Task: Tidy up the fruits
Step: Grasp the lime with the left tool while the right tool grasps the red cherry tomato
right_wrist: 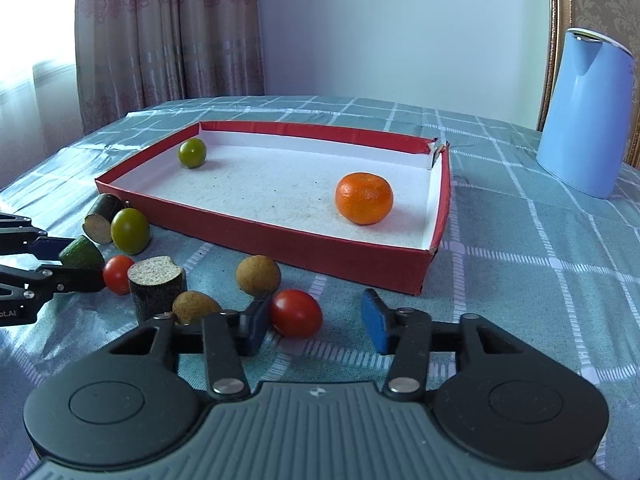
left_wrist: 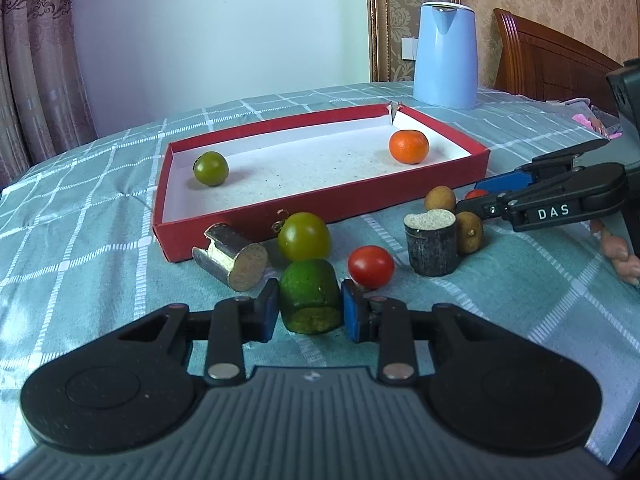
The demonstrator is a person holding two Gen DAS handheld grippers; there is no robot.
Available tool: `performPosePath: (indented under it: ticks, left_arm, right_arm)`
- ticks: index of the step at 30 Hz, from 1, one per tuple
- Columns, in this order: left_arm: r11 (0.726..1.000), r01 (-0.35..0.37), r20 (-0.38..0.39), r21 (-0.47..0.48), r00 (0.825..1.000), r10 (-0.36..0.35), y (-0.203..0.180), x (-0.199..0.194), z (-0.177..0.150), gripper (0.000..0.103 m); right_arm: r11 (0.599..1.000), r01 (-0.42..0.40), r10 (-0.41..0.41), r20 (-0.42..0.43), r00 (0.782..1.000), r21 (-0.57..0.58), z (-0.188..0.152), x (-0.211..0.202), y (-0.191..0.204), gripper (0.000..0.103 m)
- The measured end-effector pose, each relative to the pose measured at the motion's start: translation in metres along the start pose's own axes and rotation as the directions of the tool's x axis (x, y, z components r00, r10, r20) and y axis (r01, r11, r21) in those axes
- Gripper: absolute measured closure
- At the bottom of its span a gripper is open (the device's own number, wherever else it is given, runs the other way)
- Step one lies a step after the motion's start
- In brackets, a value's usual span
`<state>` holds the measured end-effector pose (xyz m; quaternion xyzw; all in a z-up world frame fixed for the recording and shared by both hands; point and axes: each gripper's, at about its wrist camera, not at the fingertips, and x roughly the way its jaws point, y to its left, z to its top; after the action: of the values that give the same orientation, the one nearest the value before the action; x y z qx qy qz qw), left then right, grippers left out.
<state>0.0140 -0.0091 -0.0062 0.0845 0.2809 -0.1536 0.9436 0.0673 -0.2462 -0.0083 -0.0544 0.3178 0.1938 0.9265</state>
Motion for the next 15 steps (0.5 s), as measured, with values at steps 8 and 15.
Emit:
performPosePath:
  ticks: [8, 15]
  left_arm:
    - [1.0, -0.015, 0.021, -0.015, 1.0, 0.015, 0.002, -0.004, -0.001, 0.074]
    - [0.999, -0.027, 0.048, -0.033, 0.998, 0.029, 0.004, -0.009, -0.001, 0.074]
  right_arm:
    - [1.0, 0.013, -0.014, 0.042, 0.999, 0.02, -0.002, -0.008, 0.001, 0.077]
    - [0.998, 0.045, -0.051, 0.122, 0.991, 0.054, -0.004, -0.023, -0.004, 0.077]
